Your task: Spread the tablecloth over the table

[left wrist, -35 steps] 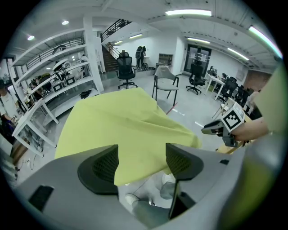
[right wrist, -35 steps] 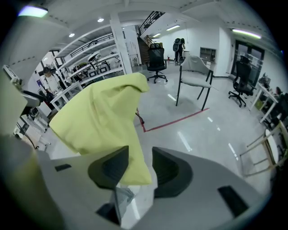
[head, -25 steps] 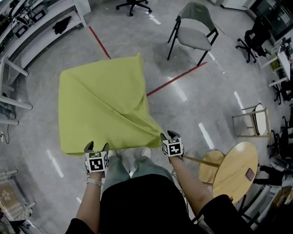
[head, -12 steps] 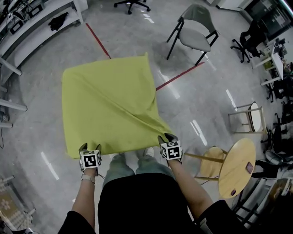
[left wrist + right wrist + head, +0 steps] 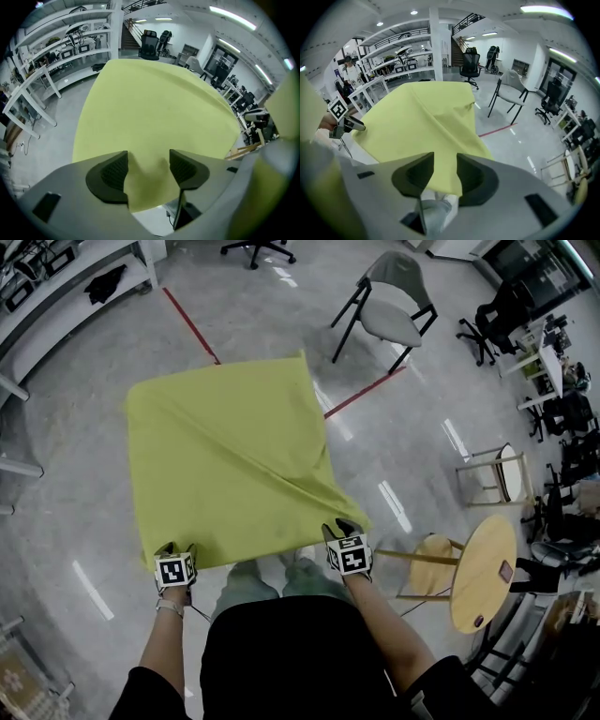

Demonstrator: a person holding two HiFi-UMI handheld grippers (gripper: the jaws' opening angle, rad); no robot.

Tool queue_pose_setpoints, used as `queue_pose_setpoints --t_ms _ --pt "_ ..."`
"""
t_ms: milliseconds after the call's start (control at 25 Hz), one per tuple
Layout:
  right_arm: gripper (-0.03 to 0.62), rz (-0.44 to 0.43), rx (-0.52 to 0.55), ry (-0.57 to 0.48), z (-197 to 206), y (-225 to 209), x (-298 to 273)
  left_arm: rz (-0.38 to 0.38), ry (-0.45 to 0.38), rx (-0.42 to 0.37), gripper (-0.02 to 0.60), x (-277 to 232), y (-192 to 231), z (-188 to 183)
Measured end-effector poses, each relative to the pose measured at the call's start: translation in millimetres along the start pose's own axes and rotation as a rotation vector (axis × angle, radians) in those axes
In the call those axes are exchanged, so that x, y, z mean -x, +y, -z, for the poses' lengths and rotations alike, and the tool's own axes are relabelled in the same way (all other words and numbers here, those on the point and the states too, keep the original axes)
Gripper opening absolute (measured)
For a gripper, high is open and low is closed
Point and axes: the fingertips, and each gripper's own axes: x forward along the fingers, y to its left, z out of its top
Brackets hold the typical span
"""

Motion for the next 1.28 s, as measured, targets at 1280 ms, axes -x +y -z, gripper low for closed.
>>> queue_pose_setpoints --t_ms 1280 --pt "0.156 0.015 0.045 0.045 -6.0 58.1 -7.6 -0.067 -0.144 -0.064 0.304 14.1 50.6 -45.2"
